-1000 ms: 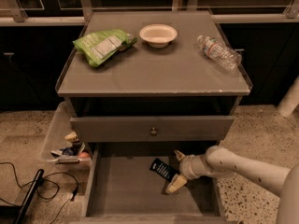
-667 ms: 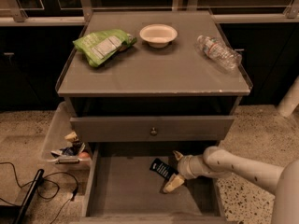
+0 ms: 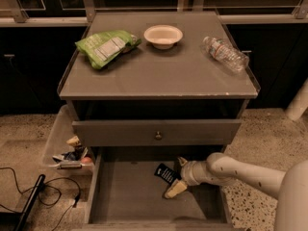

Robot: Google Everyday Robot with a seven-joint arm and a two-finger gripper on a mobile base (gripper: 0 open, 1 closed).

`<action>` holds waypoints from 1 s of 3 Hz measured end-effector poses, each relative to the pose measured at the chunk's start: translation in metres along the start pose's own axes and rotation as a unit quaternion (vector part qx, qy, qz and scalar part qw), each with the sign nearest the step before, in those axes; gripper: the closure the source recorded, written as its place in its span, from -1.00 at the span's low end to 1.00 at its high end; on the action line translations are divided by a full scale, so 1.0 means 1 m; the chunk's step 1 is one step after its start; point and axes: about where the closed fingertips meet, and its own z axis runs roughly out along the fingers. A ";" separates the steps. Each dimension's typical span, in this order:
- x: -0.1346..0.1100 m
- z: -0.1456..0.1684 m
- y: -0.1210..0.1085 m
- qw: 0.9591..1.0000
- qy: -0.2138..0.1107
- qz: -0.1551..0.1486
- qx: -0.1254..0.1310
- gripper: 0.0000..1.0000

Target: Pick rxbar blueberry from middle drawer and place on counter

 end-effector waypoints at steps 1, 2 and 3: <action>0.000 0.000 0.000 1.000 0.000 0.000 0.000 -0.62; 0.000 0.000 0.000 1.000 0.000 0.000 0.000 -0.16; 0.000 0.000 0.000 1.000 0.000 0.000 0.000 0.31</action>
Offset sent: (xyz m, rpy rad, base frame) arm 0.0000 0.0000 0.0000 0.0000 0.0000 0.0000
